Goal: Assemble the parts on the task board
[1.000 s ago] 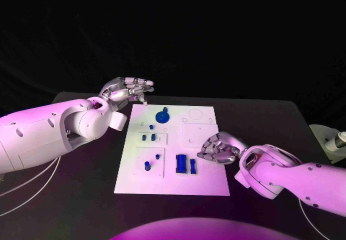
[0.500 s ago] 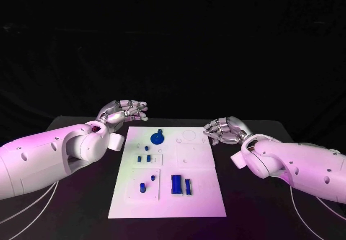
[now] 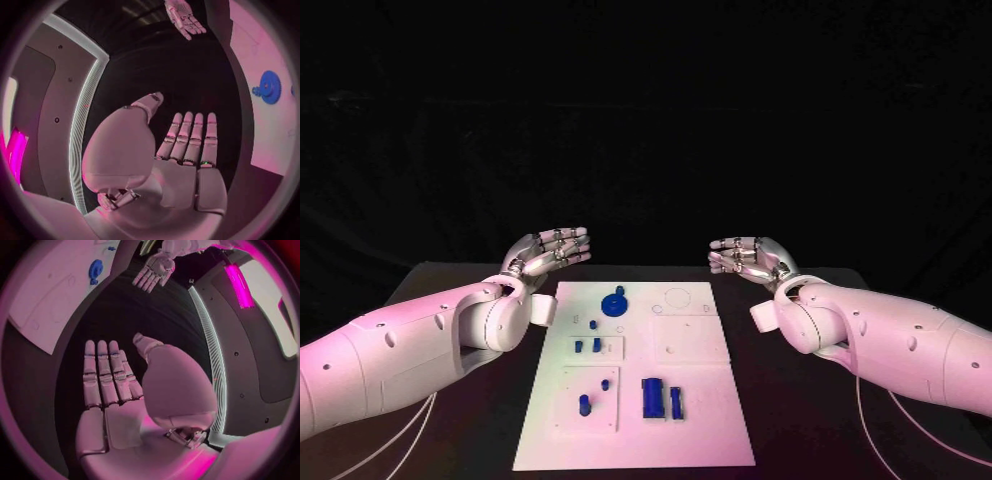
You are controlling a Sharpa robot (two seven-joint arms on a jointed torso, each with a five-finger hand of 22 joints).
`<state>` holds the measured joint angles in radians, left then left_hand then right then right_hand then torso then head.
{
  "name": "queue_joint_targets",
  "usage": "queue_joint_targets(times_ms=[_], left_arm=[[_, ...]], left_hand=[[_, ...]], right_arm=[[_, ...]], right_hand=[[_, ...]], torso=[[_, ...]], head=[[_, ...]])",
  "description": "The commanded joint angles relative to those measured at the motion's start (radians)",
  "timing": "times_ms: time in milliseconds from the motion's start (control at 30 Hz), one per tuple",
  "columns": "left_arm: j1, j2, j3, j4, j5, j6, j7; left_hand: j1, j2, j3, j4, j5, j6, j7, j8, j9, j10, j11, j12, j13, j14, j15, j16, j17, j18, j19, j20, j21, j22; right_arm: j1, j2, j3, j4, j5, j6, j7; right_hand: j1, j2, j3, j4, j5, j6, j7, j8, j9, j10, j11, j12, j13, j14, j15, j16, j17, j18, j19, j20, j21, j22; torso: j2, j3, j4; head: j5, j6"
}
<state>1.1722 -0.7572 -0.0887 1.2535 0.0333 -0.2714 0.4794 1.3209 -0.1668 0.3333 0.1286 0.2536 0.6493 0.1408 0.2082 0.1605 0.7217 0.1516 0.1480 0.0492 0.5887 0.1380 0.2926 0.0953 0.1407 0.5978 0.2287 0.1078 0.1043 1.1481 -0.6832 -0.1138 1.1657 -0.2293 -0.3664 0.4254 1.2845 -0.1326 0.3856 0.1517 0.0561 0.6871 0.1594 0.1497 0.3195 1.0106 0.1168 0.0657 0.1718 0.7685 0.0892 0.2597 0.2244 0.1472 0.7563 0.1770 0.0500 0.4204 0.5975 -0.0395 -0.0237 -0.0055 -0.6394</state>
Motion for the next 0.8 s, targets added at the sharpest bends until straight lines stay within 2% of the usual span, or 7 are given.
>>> queue_joint_targets(times_ms=[33, 200, 233, 267, 367, 533, 800], left_arm=[[-0.003, -0.002, 0.003, 0.011, -0.002, -0.013, 0.0], [-0.019, -0.004, 0.015, 0.052, -0.006, -0.078, 0.006], [-0.023, -0.005, 0.018, 0.064, -0.008, -0.097, 0.007], [-0.031, -0.007, 0.024, 0.085, -0.01, -0.13, 0.01], [-0.051, -0.01, 0.038, 0.134, -0.015, -0.208, 0.016], [-0.089, -0.017, 0.065, 0.232, -0.025, -0.364, 0.029], [-0.119, -0.022, 0.086, 0.308, -0.032, -0.486, 0.04]], left_hand=[[-0.434, 0.167, -0.333, -0.129, -0.254, -0.649, -0.141, -0.208, -0.16, -0.722, -0.152, -0.148, -0.049, -0.589, -0.138, -0.293, -0.095, -0.141, -0.598, -0.229, -0.108, -0.104], [-0.589, 0.167, -0.333, -0.129, -0.254, -0.649, -0.141, -0.208, -0.16, -0.722, -0.152, -0.148, -0.049, -0.589, -0.138, -0.293, -0.095, -0.141, -0.598, -0.229, -0.108, -0.104], [-0.618, 0.167, -0.333, -0.129, -0.254, -0.649, -0.141, -0.208, -0.16, -0.722, -0.152, -0.148, -0.049, -0.589, -0.138, -0.293, -0.095, -0.141, -0.598, -0.229, -0.108, -0.104], [-1.321, 0.167, -0.333, -0.129, -0.254, -0.649, -0.141, -0.208, -0.16, -0.722, -0.152, -0.148, -0.049, -0.589, -0.138, -0.293, -0.095, -0.141, -0.598, -0.229, -0.108, -0.104], [-1.321, 0.167, -0.333, -0.129, -0.254, -0.649, -0.141, -0.208, -0.16, -0.722, -0.152, -0.148, -0.049, -0.589, -0.138, -0.293, -0.095, -0.141, -0.598, -0.229, -0.108, -0.104], [-1.321, 0.167, -0.333, -0.129, -0.254, -0.649, -0.141, -0.208, -0.16, -0.722, -0.152, -0.148, -0.049, -0.589, -0.138, -0.293, -0.095, -0.141, -0.598, -0.229, -0.108, -0.104], [-1.321, 0.167, -0.333, -0.129, -0.254, -0.649, -0.141, -0.208, -0.16, -0.722, -0.152, -0.148, -0.049, -0.589, -0.138, -0.293, -0.095, -0.141, -0.598, -0.229, -0.108, -0.104]], right_arm=[[-0.004, -0.005, 0.004, 0.016, 0.003, -0.018, 0.001], [-0.02, -0.021, 0.023, 0.081, 0.041, -0.082, 0.016], [-0.024, -0.025, 0.028, 0.1, 0.052, -0.101, 0.021], [-0.032, -0.033, 0.037, 0.133, 0.071, -0.134, 0.029], [-0.051, -0.051, 0.059, 0.211, 0.117, -0.212, 0.048], [-0.081, -0.08, 0.094, 0.334, 0.188, -0.334, 0.078], [-0.098, -0.097, 0.114, 0.404, 0.229, -0.404, 0.095]], right_hand=[[-0.42, 0.133, -0.386, -0.152, -0.056, -0.687, -0.159, -0.15, -0.319, -1.011, -0.117, -0.066, -0.172, -0.768, -0.089, -0.26, -0.224, -0.147, -0.756, -0.177, -0.05, -0.42], [-0.571, 0.133, -0.386, -0.152, -0.056, -0.687, -0.159, -0.15, -0.319, -1.011, -0.117, -0.066, -0.172, -0.768, -0.089, -0.26, -0.224, -0.147, -0.756, -0.177, -0.05, -0.42], [-1.285, 0.133, -0.386, -0.152, -0.056, -0.687, -0.159, -0.15, -0.319, -1.011, -0.117, -0.066, -0.172, -0.768, -0.089, -0.26, -0.224, -0.147, -0.756, -0.177, -0.05, -0.42], [-1.285, 0.133, -0.386, -0.152, -0.056, -0.687, -0.159, -0.15, -0.319, -1.011, -0.117, -0.066, -0.172, -0.768, -0.089, -0.26, -0.224, -0.147, -0.756, -0.177, -0.05, -0.42], [-1.285, 0.133, -0.386, -0.152, -0.056, -0.687, -0.159, -0.15, -0.319, -1.011, -0.117, -0.066, -0.172, -0.768, -0.089, -0.26, -0.224, -0.147, -0.756, -0.177, -0.05, -0.42], [-1.285, 0.133, -0.386, -0.152, -0.056, -0.687, -0.159, -0.15, -0.319, -1.011, -0.117, -0.066, -0.172, -0.768, -0.089, -0.26, -0.224, -0.147, -0.756, -0.177, -0.05, -0.42], [-1.285, 0.133, -0.386, -0.152, -0.056, -0.687, -0.159, -0.15, -0.319, -1.011, -0.117, -0.066, -0.172, -0.768, -0.089, -0.26, -0.224, -0.147, -0.756, -0.177, -0.05, -0.42]], torso=[[-0.007, 0.0049, 0.0034], [-0.037, 0.0273, 0.0166], [-0.042, 0.0312, 0.0188], [-0.048, 0.0357, 0.0215], [-0.053, 0.0395, 0.0237], [-0.053, 0.0395, 0.0237], [-0.053, 0.0395, 0.0237]], head=[[0.001, 0.004], [0.004, 0.027], [0.004, 0.031], [0.005, 0.035], [0.005, 0.039], [0.005, 0.039], [0.005, 0.039]])
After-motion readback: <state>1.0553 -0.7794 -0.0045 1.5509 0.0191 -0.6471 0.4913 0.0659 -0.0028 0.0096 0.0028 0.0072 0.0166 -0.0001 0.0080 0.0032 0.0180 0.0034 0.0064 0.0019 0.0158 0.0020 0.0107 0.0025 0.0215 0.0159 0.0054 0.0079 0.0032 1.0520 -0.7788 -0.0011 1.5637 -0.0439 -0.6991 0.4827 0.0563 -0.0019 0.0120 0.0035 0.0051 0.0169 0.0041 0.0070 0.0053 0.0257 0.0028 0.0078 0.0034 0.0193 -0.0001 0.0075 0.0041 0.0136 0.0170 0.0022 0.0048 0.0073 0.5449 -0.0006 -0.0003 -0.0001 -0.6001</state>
